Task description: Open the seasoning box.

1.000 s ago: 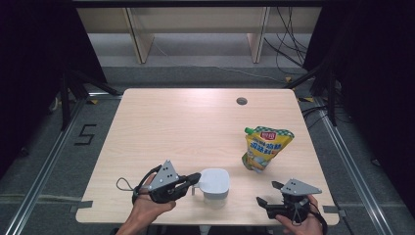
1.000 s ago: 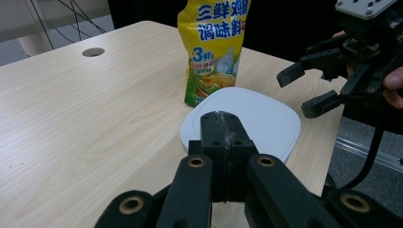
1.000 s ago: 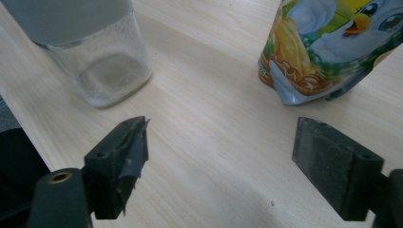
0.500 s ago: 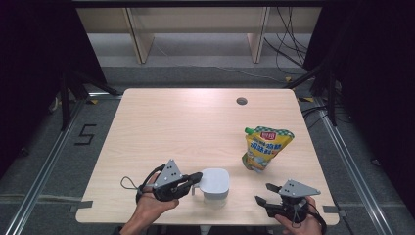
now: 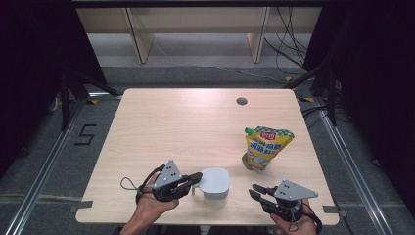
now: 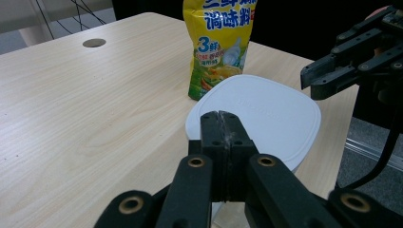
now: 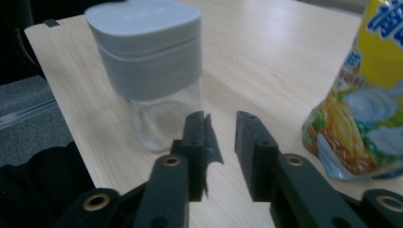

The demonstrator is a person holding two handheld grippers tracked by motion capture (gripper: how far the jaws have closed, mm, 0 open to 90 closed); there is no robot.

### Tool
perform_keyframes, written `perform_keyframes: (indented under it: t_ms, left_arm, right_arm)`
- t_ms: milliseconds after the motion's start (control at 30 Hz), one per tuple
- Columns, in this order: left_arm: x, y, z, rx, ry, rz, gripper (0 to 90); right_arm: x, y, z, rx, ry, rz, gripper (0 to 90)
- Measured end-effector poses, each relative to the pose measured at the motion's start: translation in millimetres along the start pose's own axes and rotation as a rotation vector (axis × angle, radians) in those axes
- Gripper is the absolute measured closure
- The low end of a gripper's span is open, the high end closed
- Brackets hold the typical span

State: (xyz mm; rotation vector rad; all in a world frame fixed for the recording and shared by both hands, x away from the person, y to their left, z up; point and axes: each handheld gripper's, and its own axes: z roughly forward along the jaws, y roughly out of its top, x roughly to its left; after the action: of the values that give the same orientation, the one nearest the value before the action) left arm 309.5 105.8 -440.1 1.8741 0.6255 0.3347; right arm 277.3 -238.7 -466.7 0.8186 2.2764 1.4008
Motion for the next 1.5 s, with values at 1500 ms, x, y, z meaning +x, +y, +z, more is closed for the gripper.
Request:
perform_keyframes:
  t_ms: [1500]
  left_arm:
    - [-1.8,-4.5,-4.1,-0.009,0.018,-0.025,89.1]
  right_arm:
    - [17.6,29.2,26.6,-0.051,0.081,-0.063,90.0]
